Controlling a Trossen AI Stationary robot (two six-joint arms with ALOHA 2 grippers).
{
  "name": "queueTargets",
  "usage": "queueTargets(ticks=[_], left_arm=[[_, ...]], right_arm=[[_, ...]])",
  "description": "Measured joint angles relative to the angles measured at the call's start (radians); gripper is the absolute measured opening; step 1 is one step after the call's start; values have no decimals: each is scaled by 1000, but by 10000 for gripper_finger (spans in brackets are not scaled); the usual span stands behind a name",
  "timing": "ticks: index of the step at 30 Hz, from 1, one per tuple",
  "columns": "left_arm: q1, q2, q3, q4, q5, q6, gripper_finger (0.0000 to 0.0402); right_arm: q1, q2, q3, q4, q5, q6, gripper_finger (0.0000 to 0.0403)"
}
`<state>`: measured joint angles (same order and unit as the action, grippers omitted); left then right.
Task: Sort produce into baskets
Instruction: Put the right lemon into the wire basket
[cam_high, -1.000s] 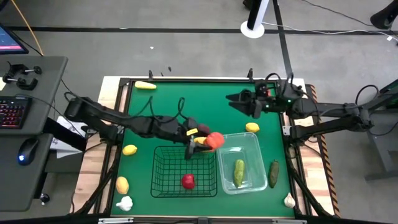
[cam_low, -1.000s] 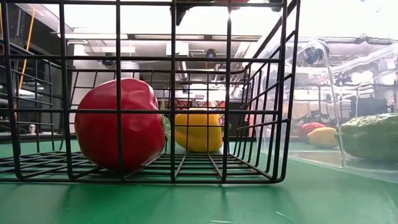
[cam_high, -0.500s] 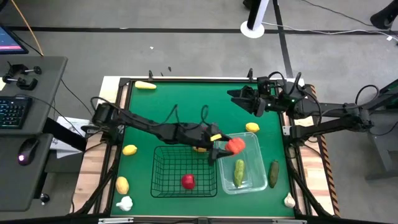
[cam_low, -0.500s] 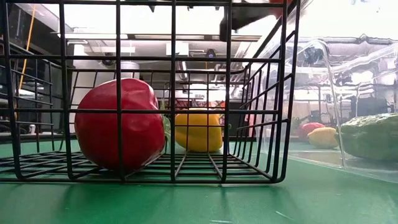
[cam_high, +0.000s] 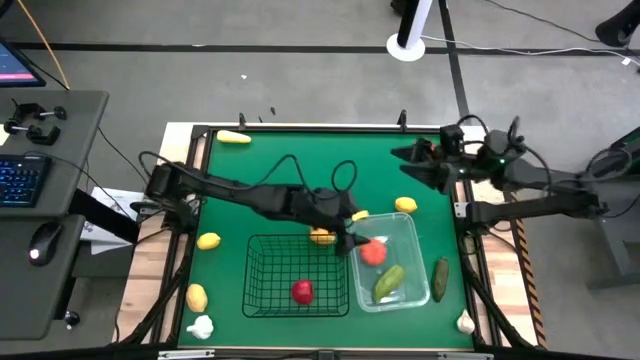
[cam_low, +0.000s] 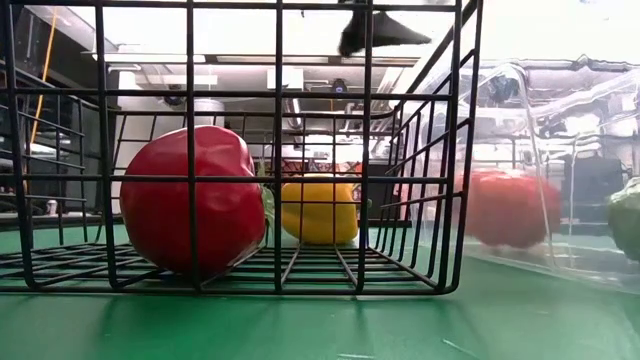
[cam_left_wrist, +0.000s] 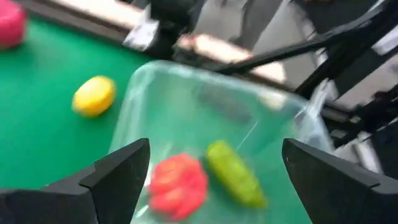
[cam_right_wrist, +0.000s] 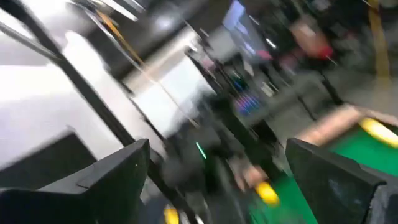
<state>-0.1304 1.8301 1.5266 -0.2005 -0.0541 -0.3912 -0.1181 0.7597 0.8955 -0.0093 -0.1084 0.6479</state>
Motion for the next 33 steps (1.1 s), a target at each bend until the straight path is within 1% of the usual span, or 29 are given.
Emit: queueTargets(ticks=[2, 4, 6, 8, 9, 11, 13, 15, 19, 21, 25, 28, 33], left_arm=[[0, -45, 0, -65, -41, 7, 352], [-1, -101, -1, -127, -101, 26, 353], [2, -161, -3, -141, -180, 29, 353], [13, -222, -23, -145, -253, 27, 353], [19, -252, -32, -145, -289, 21, 353], [32, -319, -65, -146, -355, 1, 353], [41, -380, -102, -143, -403, -27, 353], [48, -444, -147, -138, -433, -61, 353], [53, -544, -227, -112, -492, -121, 353], [53, -576, -259, -93, -507, -146, 353], [40, -610, -305, -89, -507, -194, 353], [25, -614, -318, -102, -506, -204, 353], [10, -616, -318, -121, -506, -208, 353]], right_arm=[[0, -54, 0, -209, 39, 2, 367], [2, -96, 0, -412, 132, 33, 367], [1, -131, 0, -641, 278, 121, 367], [0, -138, 0, -858, 432, 269, 367], [-2, -138, -1, -965, 480, 346, 367], [-14, -116, -10, -1119, 528, 476, 367], [-35, -91, -34, -1194, 508, 549, 367], [-63, -63, -79, -1193, 447, 564, 367], [-124, -3, -199, -1099, 328, 533, 367], [-160, 21, -262, -1037, 282, 526, 367], [-223, 51, -361, -884, 154, 522, 367], [-236, 64, -393, -806, 116, 544, 367], [-234, 83, -395, -780, 118, 586, 367]])
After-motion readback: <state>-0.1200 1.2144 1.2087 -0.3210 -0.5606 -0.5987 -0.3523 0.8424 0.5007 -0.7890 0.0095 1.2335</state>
